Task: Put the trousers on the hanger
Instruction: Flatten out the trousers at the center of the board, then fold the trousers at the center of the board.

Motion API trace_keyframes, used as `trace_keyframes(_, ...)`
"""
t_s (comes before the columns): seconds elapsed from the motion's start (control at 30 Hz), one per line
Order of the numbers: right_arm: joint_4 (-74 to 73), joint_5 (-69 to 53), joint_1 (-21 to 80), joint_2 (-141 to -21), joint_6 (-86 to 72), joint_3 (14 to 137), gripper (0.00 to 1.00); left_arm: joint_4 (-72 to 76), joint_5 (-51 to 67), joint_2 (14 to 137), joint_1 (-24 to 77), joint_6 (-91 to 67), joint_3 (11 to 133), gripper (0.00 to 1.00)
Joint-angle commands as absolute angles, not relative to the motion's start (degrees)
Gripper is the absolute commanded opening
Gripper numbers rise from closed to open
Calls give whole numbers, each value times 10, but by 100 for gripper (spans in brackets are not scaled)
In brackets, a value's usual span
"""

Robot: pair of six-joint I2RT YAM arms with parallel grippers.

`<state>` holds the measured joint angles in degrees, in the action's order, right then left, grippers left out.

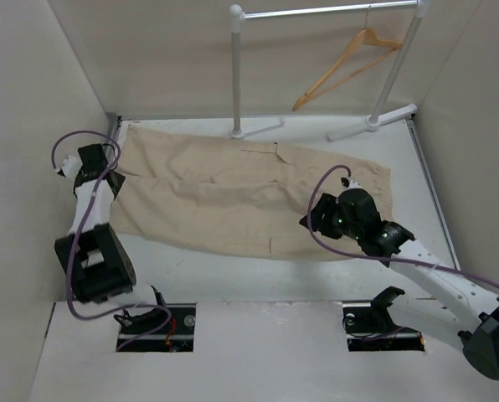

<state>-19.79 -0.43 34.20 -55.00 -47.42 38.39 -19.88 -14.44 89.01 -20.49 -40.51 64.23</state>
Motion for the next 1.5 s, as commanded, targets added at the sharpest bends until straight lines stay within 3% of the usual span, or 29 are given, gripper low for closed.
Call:
trace_keyframes(0.0, -202, -4, 341, -530, -469, 376, 49, -223, -191, 756, -219, -437, 574, 50)
trace_keyframes(0.07, -203, -8, 341, -529, -465, 373, 23, -236, -188, 713, -235, -453, 522, 50)
trace_keyframes(0.13, -207, -11, 338, -526, -463, 370, 9, -234, -171, 690, -246, -460, 475, 51)
trace_keyframes(0.27, -215, -25, 330, -508, -457, 372, 13, -196, -111, 688, -282, -471, 411, 52)
trace_keyframes(0.5, -236, -26, 311, -460, -476, 350, 50, -119, -92, 743, -310, -474, 383, 53)
trace_keyframes(0.57, -259, -25, 270, -438, -495, 335, 57, -105, -94, 763, -314, -478, 384, 51)
trace_keyframes(0.67, -300, -17, 161, -406, -519, 305, 59, -82, -95, 795, -317, -486, 393, 48)
trace_keyframes(0.77, -335, -14, 26, -383, -523, 275, 59, -71, -105, 830, -314, -487, 408, 43)
trace_keyframes(0.93, -416, 65, -66, -391, -538, 307, 56, -77, -124, 840, -321, -495, 411, 36)
trace_keyframes(1.1, -459, 120, -65, -421, -576, 309, 54, -86, -148, 840, -321, -501, 421, 29)
trace_keyframes(1.3, -375, 119, -49, -503, -575, 308, 46, -87, -150, 849, -312, -516, 432, 24)
trace_keyframes(1.37, -340, 110, -42, -545, -573, 302, 41, -83, -145, 852, -312, -517, 434, 19)
trace_keyframes(1.47, -288, 106, -41, -588, -572, 288, 18, -80, -134, 859, -306, -517, 441, 8)
